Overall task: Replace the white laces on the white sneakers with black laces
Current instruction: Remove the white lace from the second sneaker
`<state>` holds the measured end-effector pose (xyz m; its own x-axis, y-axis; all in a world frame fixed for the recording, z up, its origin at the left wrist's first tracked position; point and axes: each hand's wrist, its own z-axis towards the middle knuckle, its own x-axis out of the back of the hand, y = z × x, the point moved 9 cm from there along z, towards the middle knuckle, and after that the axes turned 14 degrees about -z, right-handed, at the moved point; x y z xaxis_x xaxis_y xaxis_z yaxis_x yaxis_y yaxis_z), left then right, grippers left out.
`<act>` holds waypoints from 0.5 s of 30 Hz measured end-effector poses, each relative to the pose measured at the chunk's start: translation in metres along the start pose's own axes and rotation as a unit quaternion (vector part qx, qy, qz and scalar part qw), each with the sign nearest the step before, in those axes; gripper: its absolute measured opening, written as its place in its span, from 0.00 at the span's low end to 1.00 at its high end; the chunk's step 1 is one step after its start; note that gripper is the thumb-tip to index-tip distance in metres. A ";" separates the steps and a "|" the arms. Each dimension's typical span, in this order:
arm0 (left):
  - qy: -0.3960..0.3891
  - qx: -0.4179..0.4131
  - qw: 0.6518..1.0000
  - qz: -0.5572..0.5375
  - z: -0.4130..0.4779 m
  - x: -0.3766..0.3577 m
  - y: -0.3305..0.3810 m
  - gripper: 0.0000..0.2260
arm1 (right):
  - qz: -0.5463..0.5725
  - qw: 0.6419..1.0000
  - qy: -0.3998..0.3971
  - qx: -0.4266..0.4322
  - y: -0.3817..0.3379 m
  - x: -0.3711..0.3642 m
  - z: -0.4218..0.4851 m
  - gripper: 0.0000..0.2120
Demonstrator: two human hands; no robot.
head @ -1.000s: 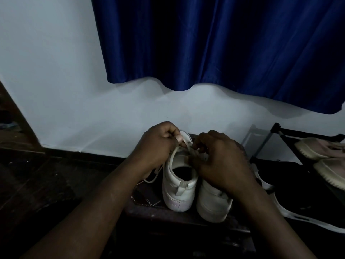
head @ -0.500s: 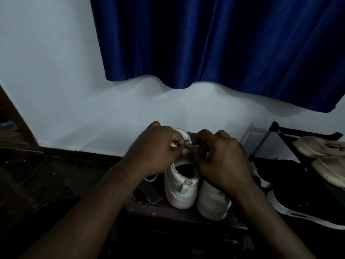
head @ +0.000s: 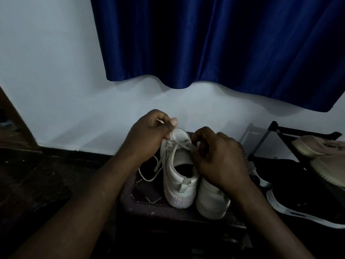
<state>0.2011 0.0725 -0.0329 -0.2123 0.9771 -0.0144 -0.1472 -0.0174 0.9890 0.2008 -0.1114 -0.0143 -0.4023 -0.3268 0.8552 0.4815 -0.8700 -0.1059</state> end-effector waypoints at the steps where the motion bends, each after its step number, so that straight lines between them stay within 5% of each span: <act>1: -0.023 -0.036 0.997 0.072 0.000 -0.004 0.005 0.07 | 0.001 1.000 -0.002 0.000 0.000 0.000 0.000 0.11; 4: -0.090 -0.136 0.949 0.269 -0.007 -0.022 0.009 0.16 | 0.003 1.000 -0.001 -0.003 0.002 0.001 0.001 0.11; 7: -0.095 -0.180 0.901 0.383 -0.015 -0.035 0.007 0.14 | 0.007 1.000 -0.002 -0.004 0.002 0.000 0.001 0.12; 13: -0.065 -0.273 0.849 0.449 -0.027 -0.052 0.018 0.09 | 0.007 1.000 -0.001 -0.006 0.002 0.001 0.001 0.12; 15: 0.002 -0.297 0.853 0.429 -0.028 -0.046 0.030 0.08 | 0.007 1.000 -0.002 -0.009 0.002 0.000 0.001 0.11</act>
<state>0.1789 0.0215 -0.0065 -0.4911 0.5503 0.6753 -0.3999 -0.8311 0.3864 0.2026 -0.1131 -0.0144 -0.3923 -0.3370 0.8559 0.4731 -0.8719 -0.1265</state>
